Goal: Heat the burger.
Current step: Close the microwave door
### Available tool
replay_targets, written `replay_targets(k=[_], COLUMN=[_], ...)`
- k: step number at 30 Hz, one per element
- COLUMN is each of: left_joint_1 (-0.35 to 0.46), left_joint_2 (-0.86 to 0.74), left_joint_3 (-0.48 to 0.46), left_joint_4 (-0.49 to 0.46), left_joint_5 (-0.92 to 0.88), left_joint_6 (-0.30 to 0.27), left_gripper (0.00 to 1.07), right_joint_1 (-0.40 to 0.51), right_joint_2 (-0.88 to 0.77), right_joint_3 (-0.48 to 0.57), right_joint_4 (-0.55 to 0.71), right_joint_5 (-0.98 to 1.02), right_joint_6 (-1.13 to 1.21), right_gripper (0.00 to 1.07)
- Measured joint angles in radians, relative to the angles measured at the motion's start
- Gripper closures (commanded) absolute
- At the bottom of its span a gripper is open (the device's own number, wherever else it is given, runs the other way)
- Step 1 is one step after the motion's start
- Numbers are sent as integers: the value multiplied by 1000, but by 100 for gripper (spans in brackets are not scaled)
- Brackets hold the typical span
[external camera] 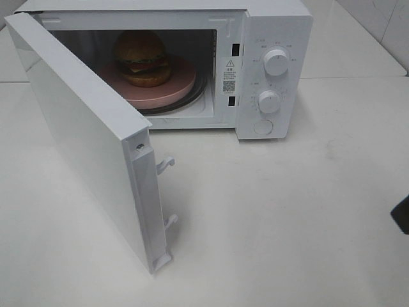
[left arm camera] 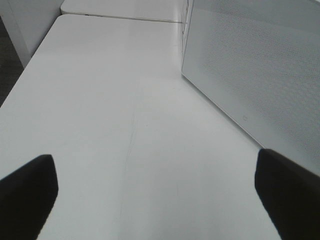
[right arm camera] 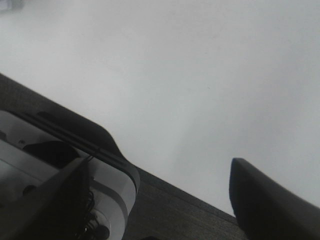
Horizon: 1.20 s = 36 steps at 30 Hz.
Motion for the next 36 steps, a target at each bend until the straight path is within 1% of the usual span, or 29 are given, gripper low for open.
replay_targets(k=[1,2,3,4,5,6,7,8,10,11,13,14,16,19,20,21,23,26,29,36], left_joint_1=[0,0,0,0,0,0,0,0,0,0,0,0,0,0,0,0,0,0,0,0], left_joint_2=[0,0,0,0,0,0,0,0,0,0,0,0,0,0,0,0,0,0,0,0], left_joint_3=[0,0,0,0,0,0,0,0,0,0,0,0,0,0,0,0,0,0,0,0], left_joint_4=[0,0,0,0,0,0,0,0,0,0,0,0,0,0,0,0,0,0,0,0], left_joint_5=[0,0,0,0,0,0,0,0,0,0,0,0,0,0,0,0,0,0,0,0], left_joint_6=[0,0,0,0,0,0,0,0,0,0,0,0,0,0,0,0,0,0,0,0], left_gripper=[7,7,7,7,7,7,7,7,7,7,7,7,7,7,7,7,7,7,7,7], right_joint_1=[0,-56,-56,-104,-128,-128,-170,-170,-224,-224,-274,-274,-318,-324,-329,-329,-331,-332,-335,-335], right_joint_2=[0,-51,-51,-108,-141,-141,-212,-212,-313,-313,-414,-414,-541,-570,-618,-618,-714,-738,-843,-900], right_joint_3=[0,25,25,44,54,54,71,71,97,97,121,121,155,165,188,188,222,230,255,259], right_joint_4=[0,0,0,0,0,0,0,0,0,0,0,0,0,0,0,0,0,0,2,2], right_joint_5=[0,2,2,2,1,1,0,0,0,0,-12,-12,-44,-47,-48,-48,-43,-40,-56,-59], right_joint_6=[0,0,0,0,0,0,0,0,0,0,0,0,1,4,13,13,27,27,27,27], right_gripper=[32,32,32,32,32,32,32,32,32,32,32,32,32,32,32,32,32,32,32,32])
